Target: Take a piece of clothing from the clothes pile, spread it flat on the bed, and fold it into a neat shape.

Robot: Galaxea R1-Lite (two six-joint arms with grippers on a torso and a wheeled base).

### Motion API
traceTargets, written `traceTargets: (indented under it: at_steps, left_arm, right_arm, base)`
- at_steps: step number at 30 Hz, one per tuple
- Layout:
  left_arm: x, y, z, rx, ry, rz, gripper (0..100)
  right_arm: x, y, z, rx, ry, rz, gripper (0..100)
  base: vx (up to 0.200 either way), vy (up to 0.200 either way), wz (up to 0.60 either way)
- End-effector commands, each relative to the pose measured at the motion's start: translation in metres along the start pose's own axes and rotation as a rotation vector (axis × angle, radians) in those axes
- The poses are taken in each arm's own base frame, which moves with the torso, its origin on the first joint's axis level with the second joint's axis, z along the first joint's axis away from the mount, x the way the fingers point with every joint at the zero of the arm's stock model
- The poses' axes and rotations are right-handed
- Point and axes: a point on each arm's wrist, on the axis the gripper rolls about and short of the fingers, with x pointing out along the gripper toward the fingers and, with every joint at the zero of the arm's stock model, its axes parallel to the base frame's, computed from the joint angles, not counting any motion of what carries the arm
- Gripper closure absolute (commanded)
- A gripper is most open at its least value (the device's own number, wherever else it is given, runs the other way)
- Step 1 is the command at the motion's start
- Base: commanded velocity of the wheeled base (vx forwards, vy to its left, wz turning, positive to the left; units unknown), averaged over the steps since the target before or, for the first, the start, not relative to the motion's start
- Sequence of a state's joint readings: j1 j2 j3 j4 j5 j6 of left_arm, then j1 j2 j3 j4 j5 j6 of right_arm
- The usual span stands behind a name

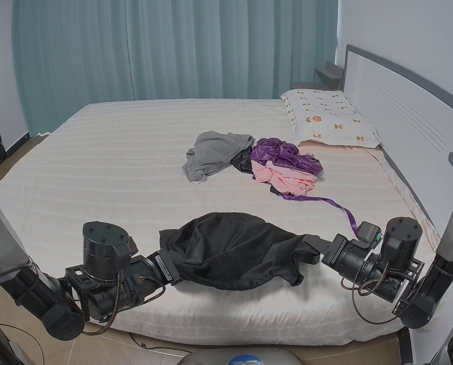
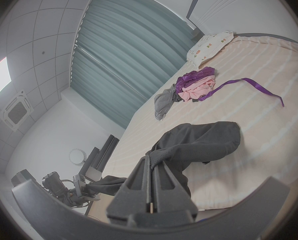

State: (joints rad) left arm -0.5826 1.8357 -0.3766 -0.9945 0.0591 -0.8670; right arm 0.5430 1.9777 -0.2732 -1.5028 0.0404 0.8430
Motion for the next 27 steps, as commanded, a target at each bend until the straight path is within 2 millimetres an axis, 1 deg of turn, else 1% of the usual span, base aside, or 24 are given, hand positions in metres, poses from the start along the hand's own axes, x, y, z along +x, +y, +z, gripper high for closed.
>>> traceTargets:
  at_steps: [1,7,13,15,16,17,18,21,25,27]
  left_arm:
    - [-0.001,-0.001,0.001,-0.001,-0.002,-0.004,100]
    - [-0.001,-0.001,0.001,-0.002,-0.004,-0.007,100]
    - [-0.008,-0.004,0.008,-0.009,-0.032,-0.027,100]
    - [-0.01,-0.005,0.009,-0.008,-0.038,-0.032,100]
    - [-0.01,-0.005,0.009,-0.008,-0.038,-0.032,100]
    - [-0.012,-0.004,0.009,-0.008,-0.038,-0.03,100]
    - [-0.012,-0.004,0.009,-0.009,-0.04,-0.03,100]
    - [-0.016,-0.005,0.012,-0.013,-0.053,-0.039,100]
    - [-0.02,-0.003,0.014,-0.016,-0.069,-0.033,100]
    - [-0.024,0.001,0.012,-0.017,-0.061,-0.019,100]
  right_arm:
    - [0.0,0.001,0.0,-0.003,-0.003,0.003,100]
    - [0.002,0.001,0.001,-0.006,-0.008,0.004,100]
    - [0.003,0.003,0.005,-0.012,-0.038,0.004,100]
    - [0.012,0.012,0.012,-0.038,-0.068,0.032,100]
    - [0.012,0.012,0.012,-0.038,-0.068,0.032,100]
    - [0.019,0.013,0.014,-0.064,-0.07,0.03,100]
    - [0.02,0.013,0.014,-0.067,-0.069,0.029,100]
    - [0.032,0.011,0.013,-0.104,-0.054,0.006,100]
    - [0.036,0.01,0.016,-0.118,-0.097,-0.012,100]
    - [0.035,0.007,0.013,-0.108,-0.099,-0.039,100]
  base:
    - [0.0,0.2,0.0]
    - [0.0,0.2,0.0]
    - [0.0,0.2,0.0]
    - [0.0,0.2,0.0]
    - [0.0,0.2,0.0]
    - [0.0,0.2,0.0]
    - [0.0,0.2,0.0]
    - [0.0,0.2,0.0]
    - [0.0,0.2,0.0]
    - [0.0,0.2,0.0]
